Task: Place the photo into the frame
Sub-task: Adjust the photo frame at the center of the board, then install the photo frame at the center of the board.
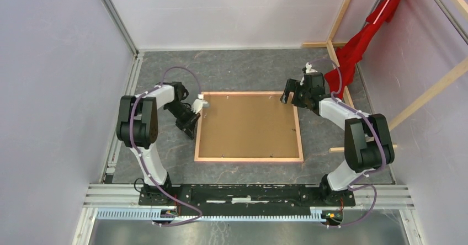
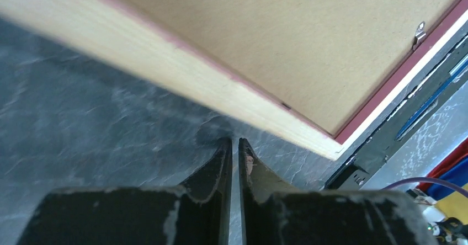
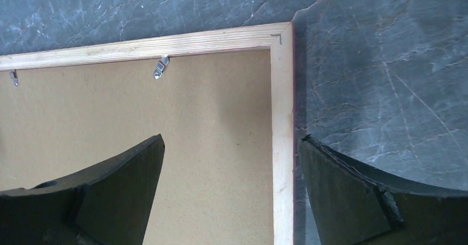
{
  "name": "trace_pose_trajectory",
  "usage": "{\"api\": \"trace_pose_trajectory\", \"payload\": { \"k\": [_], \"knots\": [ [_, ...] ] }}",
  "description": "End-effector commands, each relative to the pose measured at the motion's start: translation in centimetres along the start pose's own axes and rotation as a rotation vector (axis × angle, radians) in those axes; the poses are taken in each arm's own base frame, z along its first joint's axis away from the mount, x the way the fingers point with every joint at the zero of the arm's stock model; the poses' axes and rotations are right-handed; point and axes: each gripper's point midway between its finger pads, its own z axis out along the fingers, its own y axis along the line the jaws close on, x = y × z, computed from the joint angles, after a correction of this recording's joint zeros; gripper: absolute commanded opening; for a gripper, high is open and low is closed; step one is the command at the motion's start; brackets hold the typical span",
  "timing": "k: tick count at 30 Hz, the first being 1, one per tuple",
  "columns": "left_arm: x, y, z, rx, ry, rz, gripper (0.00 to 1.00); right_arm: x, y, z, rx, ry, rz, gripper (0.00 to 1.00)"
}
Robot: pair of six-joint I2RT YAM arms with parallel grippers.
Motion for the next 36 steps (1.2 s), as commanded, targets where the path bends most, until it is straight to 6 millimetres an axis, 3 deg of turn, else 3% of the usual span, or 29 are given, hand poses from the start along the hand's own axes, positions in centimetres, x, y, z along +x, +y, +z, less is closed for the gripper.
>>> {"api": "trace_pose_trajectory", "payload": {
  "k": [1,4,8,12,17,22,27,36],
  "knots": [
    [-2.3,2.7,-2.6,0.001,-0.129,-0.044,0.15,-3.6,0.8,-2.2,0.022,-0.128,-0.015,0.98],
    [-4.0,3.7,-4.7,0.06,-0.246,-0.12,0.16,-3.6,3.7,-3.1,-0.076,-0.161,-0.011,0.96],
    [-5.3,2.5,-4.0,0.168,-0.291,-0.152,0.17,-2.1,11.1,-4.1,-0.295,-0.178,-0.028,0.9],
    [-5.8,1.5,-2.7,0.27,-0.306,-0.174,0.17,1.8,18.4,-4.1,-0.474,-0.122,-0.066,0.85],
    [-5.9,1.2,-1.9,0.306,-0.302,-0.173,0.16,6.2,24.3,-2.6,-0.611,-0.019,-0.065,0.81],
    [-5.9,1.6,-1.5,0.294,-0.296,-0.178,0.14,8.6,28.7,-1.2,-0.683,0.044,-0.067,0.79],
    [-5.9,1.6,-1.4,0.289,-0.296,-0.172,0.14,10.7,31.8,0.7,-0.723,0.109,-0.044,0.75],
    [-5.7,1.8,-1.0,0.266,-0.296,-0.176,0.13,13.1,34.9,2.7,-0.742,0.169,-0.053,0.73]
  ]
}}
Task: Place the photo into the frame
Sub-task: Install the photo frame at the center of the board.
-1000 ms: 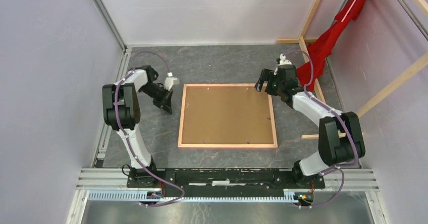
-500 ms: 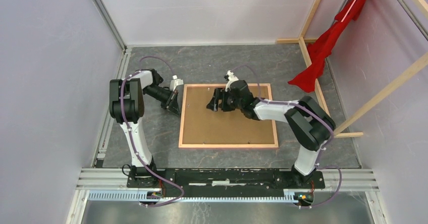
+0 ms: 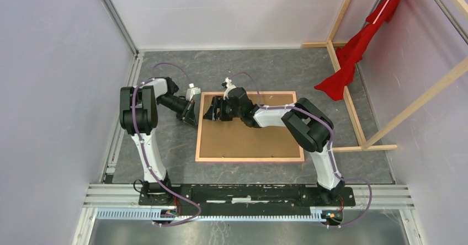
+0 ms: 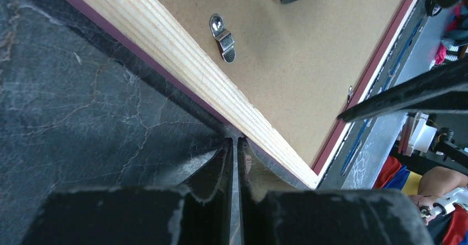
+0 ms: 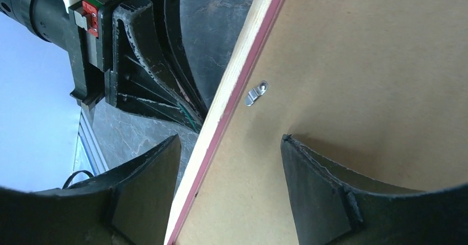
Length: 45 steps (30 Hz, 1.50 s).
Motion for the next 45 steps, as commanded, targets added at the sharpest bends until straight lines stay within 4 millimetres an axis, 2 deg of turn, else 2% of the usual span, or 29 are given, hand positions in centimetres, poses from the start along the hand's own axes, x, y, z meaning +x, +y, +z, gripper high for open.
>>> {"api": "trace_pose_trajectory", "payload": {
  "k": [1,12,32,45],
  "knots": [
    [-0.7,-0.7,0.1,0.012,-0.032,-0.012,0.13,-0.7,2.1,1.3,-0.051,-0.014,0.0,0.73],
    [-0.7,-0.6,0.3,0.015,-0.035,-0.015,0.11,0.0,1.4,3.2,-0.026,0.013,-0.006,0.73],
    [-0.8,-0.4,0.2,0.005,-0.029,-0.012,0.1,0.9,0.3,4.4,-0.016,0.037,0.008,0.7],
    [-1.1,-0.5,0.2,-0.001,-0.026,-0.001,0.09,0.9,0.6,5.3,-0.036,0.047,0.014,0.68]
  ]
}}
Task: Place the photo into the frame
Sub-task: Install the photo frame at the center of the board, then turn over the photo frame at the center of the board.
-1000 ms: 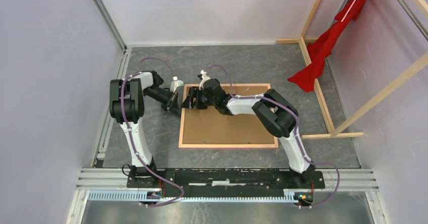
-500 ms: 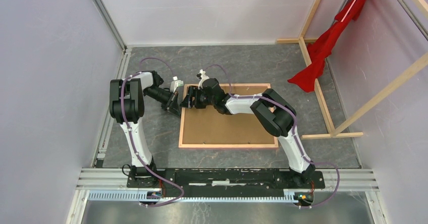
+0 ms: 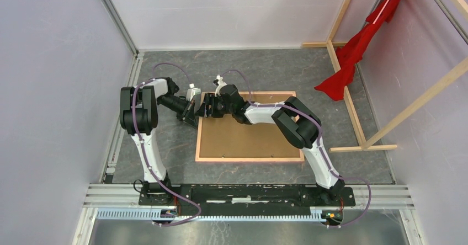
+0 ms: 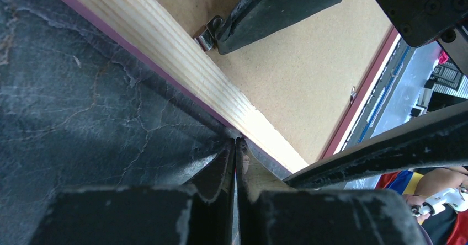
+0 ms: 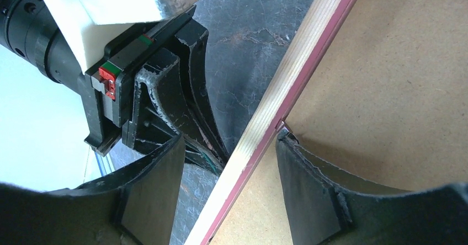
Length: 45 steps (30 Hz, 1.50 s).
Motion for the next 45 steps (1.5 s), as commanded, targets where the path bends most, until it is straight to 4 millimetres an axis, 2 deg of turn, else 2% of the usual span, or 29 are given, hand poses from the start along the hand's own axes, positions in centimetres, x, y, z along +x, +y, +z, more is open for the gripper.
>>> {"api": "trace_pose_trajectory", "payload": {
  "k": [1,8,12,16,18,20,23,25,28,29,30,31,34,39,45],
  "knots": [
    [-1.2,-0.6,-0.1,0.001,-0.029,-0.007,0.09,1.4,-1.2,0.9,0.024,0.04,0.011,0.68],
    [-1.2,-0.6,0.0,-0.003,-0.024,-0.003,0.08,1.3,-1.0,0.6,0.014,0.042,0.007,0.68],
    [-1.4,-0.7,-0.4,-0.005,-0.024,0.005,0.08,0.8,-0.3,-0.7,-0.006,0.033,0.0,0.69],
    [-1.8,-0.6,-1.3,-0.021,-0.035,0.013,0.08,-0.9,0.9,-3.8,-0.041,-0.016,-0.049,0.72],
    [-2.1,-0.5,-1.8,-0.031,-0.037,0.019,0.08,-1.7,1.6,-5.8,-0.033,-0.033,-0.157,0.74],
    [-2.3,-0.5,-2.4,-0.041,-0.043,0.026,0.09,-1.6,2.3,-8.2,-0.039,-0.029,-0.307,0.74],
    [-2.7,-0.5,-3.2,-0.067,-0.048,0.048,0.15,0.5,2.1,-11.8,-0.026,0.026,-0.513,0.74],
    [-2.8,-0.8,-3.8,-0.089,-0.047,0.071,0.18,3.3,0.1,-14.5,0.041,0.109,-0.661,0.74],
    [-2.8,-1.5,-4.8,-0.113,-0.043,0.113,0.28,6.9,-1.2,-18.2,0.082,0.184,-0.786,0.74],
    [-2.8,-1.8,-5.1,-0.121,-0.044,0.13,0.48,8.2,-1.6,-19.3,0.094,0.208,-0.814,0.73],
    [-2.8,-2.2,-5.5,-0.127,-0.044,0.152,0.89,9.5,-2.1,-20.3,0.103,0.235,-0.853,0.73],
    [-2.7,-2.6,-5.8,-0.133,-0.045,0.167,0.98,10.4,-2.1,-21.0,0.102,0.246,-0.878,0.73],
    [-2.6,-4.0,-6.8,-0.146,-0.048,0.209,1.0,13.1,-2.2,-22.5,0.09,0.279,-0.937,0.73],
    [-2.3,-5.9,-8.2,-0.178,-0.065,0.249,1.0,15.1,-2.9,-23.0,0.142,0.356,-1.048,0.72],
    [-1.0,-7.5,-9.0,-0.225,-0.068,0.298,1.0,14.7,-3.5,-22.8,0.222,0.348,-1.136,0.66]
  ]
}}
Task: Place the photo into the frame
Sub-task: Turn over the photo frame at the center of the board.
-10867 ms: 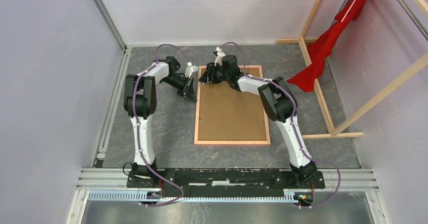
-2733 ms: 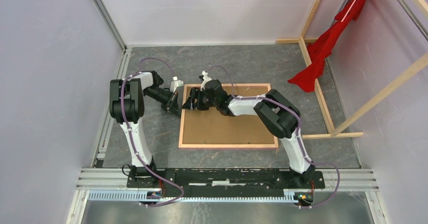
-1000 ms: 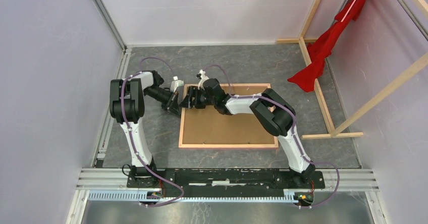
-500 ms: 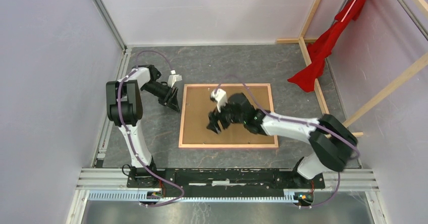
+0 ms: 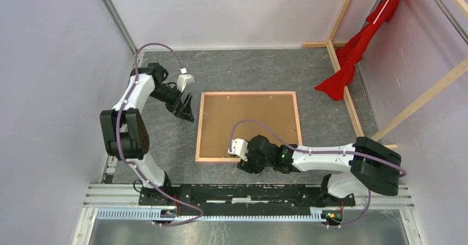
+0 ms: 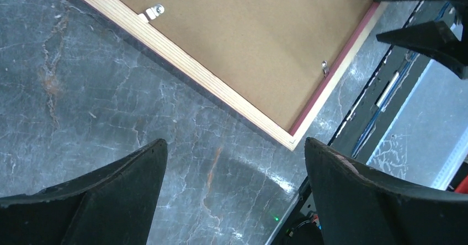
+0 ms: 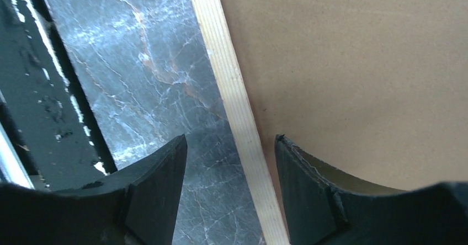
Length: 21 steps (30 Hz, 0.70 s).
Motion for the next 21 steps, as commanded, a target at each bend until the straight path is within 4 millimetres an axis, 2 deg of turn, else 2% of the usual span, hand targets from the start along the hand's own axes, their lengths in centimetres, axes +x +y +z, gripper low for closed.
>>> {"api": "trace_pose_trajectory", "payload": {
  "k": [1,6,12,14,17,19,21],
  "knots": [
    [1.2,-1.6,-1.3,-0.028,0.007,0.098,1.0,-1.4,-1.8,-0.1,0.112,-0.009,-0.077,0.65],
    [2.2,-3.0,-1.8,-0.043,-0.01,0.203,1.0,-1.4,-2.3,0.6,0.139,0.019,-0.11,0.56],
    [3.2,-4.6,-2.1,-0.095,-0.068,0.44,1.0,-1.9,-2.8,1.2,0.164,0.031,-0.141,0.46],
    [3.7,-5.0,-2.0,-0.112,-0.08,0.509,1.0,-2.5,-2.8,1.4,0.162,0.025,-0.14,0.39],
    [4.1,-5.1,-2.2,-0.15,-0.08,0.588,1.0,-4.4,-2.9,1.6,0.16,0.002,-0.134,0.19],
    [4.4,-5.2,-2.2,-0.154,-0.068,0.615,1.0,-6.1,-3.1,1.6,0.167,-0.024,-0.126,0.06],
    [5.0,-5.7,-2.2,-0.131,-0.049,0.653,1.0,-8.0,-3.3,1.5,0.174,-0.056,-0.11,0.0]
  ]
}}
